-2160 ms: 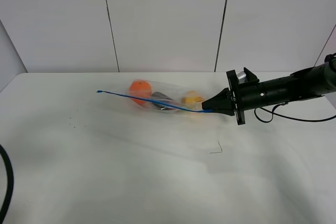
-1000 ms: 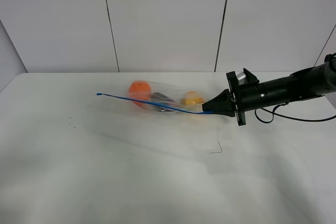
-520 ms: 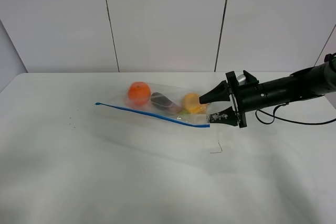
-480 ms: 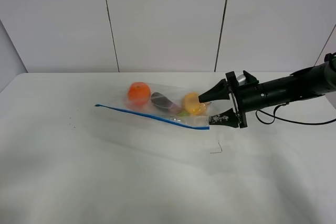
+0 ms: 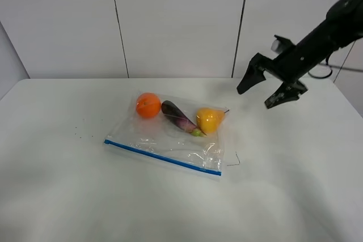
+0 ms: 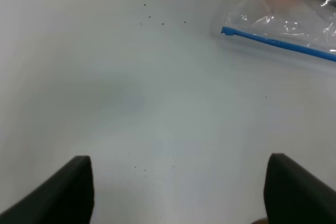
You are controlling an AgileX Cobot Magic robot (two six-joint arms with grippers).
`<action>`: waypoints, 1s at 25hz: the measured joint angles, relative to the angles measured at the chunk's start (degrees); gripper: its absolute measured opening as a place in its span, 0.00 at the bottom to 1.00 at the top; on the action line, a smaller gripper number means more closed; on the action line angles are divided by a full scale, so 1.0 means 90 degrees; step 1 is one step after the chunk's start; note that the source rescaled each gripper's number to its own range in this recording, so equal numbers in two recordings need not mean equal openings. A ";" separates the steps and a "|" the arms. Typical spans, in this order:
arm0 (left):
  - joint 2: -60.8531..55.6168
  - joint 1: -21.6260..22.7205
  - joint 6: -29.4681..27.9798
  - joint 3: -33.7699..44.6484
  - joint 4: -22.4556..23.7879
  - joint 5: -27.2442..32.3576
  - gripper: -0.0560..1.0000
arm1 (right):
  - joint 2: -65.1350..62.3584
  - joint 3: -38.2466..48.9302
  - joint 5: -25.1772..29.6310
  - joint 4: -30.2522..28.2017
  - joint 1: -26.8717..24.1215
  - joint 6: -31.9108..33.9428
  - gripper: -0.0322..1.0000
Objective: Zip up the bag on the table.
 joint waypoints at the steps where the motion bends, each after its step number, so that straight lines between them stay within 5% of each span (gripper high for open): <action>1: -0.0007 0.0000 0.0000 0.0000 0.0000 0.0000 0.91 | -0.0053 -0.0290 0.0000 -0.0596 0.0068 0.0234 1.00; 6: -0.0012 0.0000 0.0000 0.0000 -0.0006 0.0000 0.91 | -0.0258 -0.0888 0.0019 -0.2363 0.0379 0.1118 1.00; 18: -0.0012 0.0000 0.0000 0.0000 -0.0070 0.0000 0.91 | -0.0598 -0.0653 0.0027 -0.2676 0.0395 0.1340 1.00; 25: -0.0012 0.0000 0.0000 0.0000 -0.0070 0.0000 0.91 | -0.2029 0.1396 0.0020 -0.2745 0.0395 0.1352 1.00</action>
